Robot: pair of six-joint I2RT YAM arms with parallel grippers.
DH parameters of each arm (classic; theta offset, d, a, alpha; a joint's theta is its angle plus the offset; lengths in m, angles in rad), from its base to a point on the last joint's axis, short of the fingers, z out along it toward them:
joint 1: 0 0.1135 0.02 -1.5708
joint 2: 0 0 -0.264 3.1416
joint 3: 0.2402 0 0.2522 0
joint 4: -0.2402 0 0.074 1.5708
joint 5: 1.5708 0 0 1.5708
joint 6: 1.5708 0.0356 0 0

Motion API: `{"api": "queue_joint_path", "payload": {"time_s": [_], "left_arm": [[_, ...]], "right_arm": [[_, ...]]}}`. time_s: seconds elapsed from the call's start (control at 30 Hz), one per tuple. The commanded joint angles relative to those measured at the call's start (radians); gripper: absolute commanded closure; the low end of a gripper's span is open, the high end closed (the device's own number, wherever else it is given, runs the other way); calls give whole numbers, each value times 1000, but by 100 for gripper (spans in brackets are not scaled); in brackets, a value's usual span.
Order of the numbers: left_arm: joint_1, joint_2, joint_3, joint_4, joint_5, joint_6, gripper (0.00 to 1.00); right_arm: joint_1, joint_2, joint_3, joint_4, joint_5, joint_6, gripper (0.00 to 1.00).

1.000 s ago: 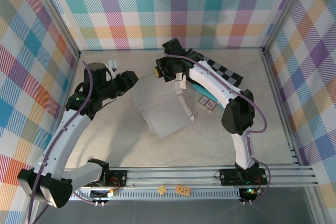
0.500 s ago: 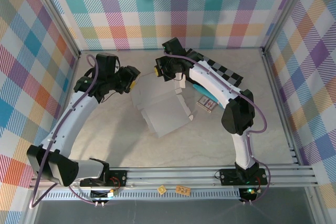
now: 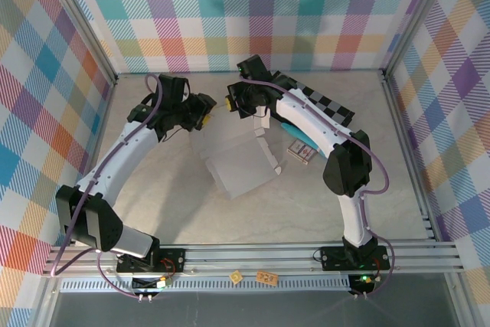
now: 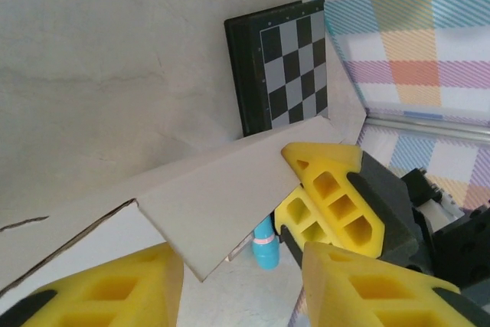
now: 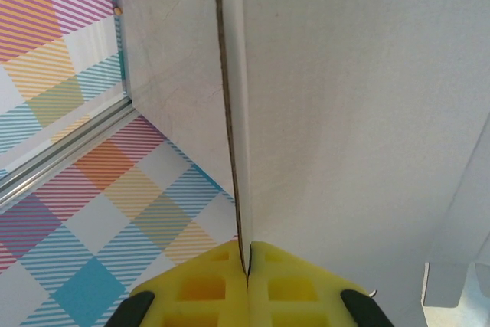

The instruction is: Fold the paper box

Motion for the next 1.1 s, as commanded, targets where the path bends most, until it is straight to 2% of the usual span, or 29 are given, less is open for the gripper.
{"api": "queue_joint_path", "payload": {"time_s": [0.0,0.07,0.2,0.27,0.33,0.43,0.53,0.63,0.7,0.93,1.07], "left_arm": [[-10,2,42,60,17,8,68],[-10,-13,59,34,-4,44,67],[22,-99,54,-34,-40,135,51],[61,-167,15,-56,-60,174,49],[118,-223,-30,-88,-59,212,50],[232,-297,-169,-62,-9,232,62],[344,-356,-384,138,87,131,76],[366,-322,-547,385,158,57,90],[361,-269,-640,570,214,-11,93],[321,-38,-780,1136,338,-225,88],[291,87,-827,1413,298,-333,78]], "right_arm": [[6,-31,-16,16,-6,21,100],[1,-39,-27,18,3,25,100],[-19,-50,-36,18,6,27,100],[-29,-55,-38,19,6,33,100],[-38,-62,-43,21,6,45,100],[-46,-71,-55,35,6,82,100],[-52,-78,-53,43,13,120,100],[-60,-88,-56,47,30,164,100],[-68,-96,-65,59,39,203,100],[-100,-98,-66,77,64,303,100],[-113,-89,-38,64,65,315,100]]}}
